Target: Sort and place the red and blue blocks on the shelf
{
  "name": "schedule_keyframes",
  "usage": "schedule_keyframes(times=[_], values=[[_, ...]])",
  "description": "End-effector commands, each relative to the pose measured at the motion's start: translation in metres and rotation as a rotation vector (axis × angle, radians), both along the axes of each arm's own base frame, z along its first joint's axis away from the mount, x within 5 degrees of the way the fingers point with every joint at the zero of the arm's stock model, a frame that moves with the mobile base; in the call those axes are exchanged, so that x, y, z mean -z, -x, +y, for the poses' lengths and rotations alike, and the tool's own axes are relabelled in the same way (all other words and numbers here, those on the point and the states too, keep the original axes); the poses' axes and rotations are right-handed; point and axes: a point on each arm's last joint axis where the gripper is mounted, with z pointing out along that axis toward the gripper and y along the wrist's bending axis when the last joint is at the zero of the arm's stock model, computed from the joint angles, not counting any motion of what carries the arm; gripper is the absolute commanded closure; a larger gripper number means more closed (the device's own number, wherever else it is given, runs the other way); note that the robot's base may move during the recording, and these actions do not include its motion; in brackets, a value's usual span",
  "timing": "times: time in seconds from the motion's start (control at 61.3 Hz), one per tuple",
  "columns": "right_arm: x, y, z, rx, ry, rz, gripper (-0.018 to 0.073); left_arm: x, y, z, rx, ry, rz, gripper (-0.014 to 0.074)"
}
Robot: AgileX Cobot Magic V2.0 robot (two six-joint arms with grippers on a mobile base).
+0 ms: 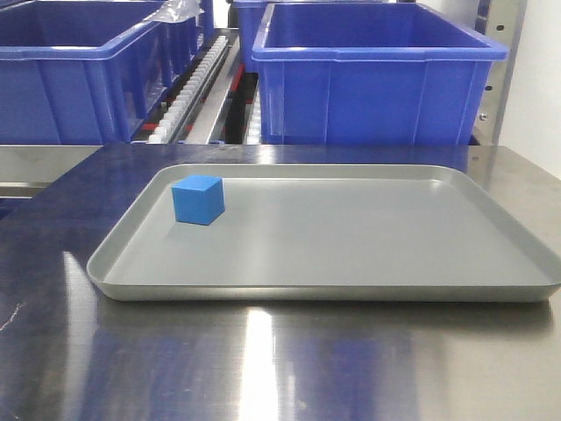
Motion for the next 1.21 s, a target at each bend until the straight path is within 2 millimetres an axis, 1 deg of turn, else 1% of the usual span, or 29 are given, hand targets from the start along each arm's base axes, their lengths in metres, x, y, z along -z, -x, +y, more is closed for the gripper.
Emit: schedule_keyframes(times=[0.0,0.13,0.196,0.261,0.326,0.375,0.44,0.506,0.571,0.652,0.718,0.783,0.913,1.191], values=[[-0.017,-0.001,0.000,-0.004,0.015,-0.118,0.0501,0.004,0.000,0.000,0.003,0.005,-0.065,0.0521],[-0.017,-0.001,0.000,-0.004,0.015,-0.118,0.0501,0.004,0.000,0.000,0.005,-0.001,-0.068,0.0521],[-0.017,-0.001,0.000,-0.004,0.015,-0.118,0.0501,-0.004,0.000,0.000,0.005,0.009,-0.077,0.0521],[-0.017,-0.001,0.000,-0.004,0.015,-0.118,0.0501,-0.021,-0.002,-0.001,0.005,0.032,-0.057,0.0521],[-0.017,-0.001,0.000,-0.004,0.015,-0.118,0.0501,-0.041,-0.009,-0.002,0.019,0.034,0.002,0.0521],[-0.017,-0.001,0.000,-0.004,0.015,-0.118,0.0501,-0.063,-0.016,-0.004,0.039,0.027,0.054,0.0521],[-0.017,-0.001,0.000,-0.004,0.015,-0.118,0.0501,-0.089,-0.029,-0.009,0.072,0.003,0.133,0.0521],[-0.017,-0.001,0.000,-0.004,0.015,-0.118,0.0501,-0.115,-0.047,-0.014,0.101,-0.025,0.232,0.0521],[-0.017,-0.001,0.000,-0.004,0.015,-0.118,0.0501,-0.134,-0.063,-0.020,0.118,-0.042,0.321,0.0521],[-0.017,-0.001,0.000,-0.004,0.015,-0.118,0.0501,-0.150,-0.081,-0.025,0.121,-0.064,0.425,0.0521],[-0.017,-0.001,0.000,-0.004,0.015,-0.118,0.0501,-0.157,-0.090,-0.026,0.115,-0.083,0.478,0.0521],[-0.017,-0.001,0.000,-0.004,0.015,-0.118,0.0501,-0.162,-0.095,-0.027,0.113,-0.085,0.507,0.0521],[-0.017,-0.001,0.000,-0.004,0.015,-0.118,0.0501,-0.170,-0.098,-0.030,0.127,-0.051,0.462,0.0521],[-0.017,-0.001,0.000,-0.004,0.015,-0.118,0.0501,-0.170,-0.097,-0.032,0.143,-0.019,0.484,0.0521]])
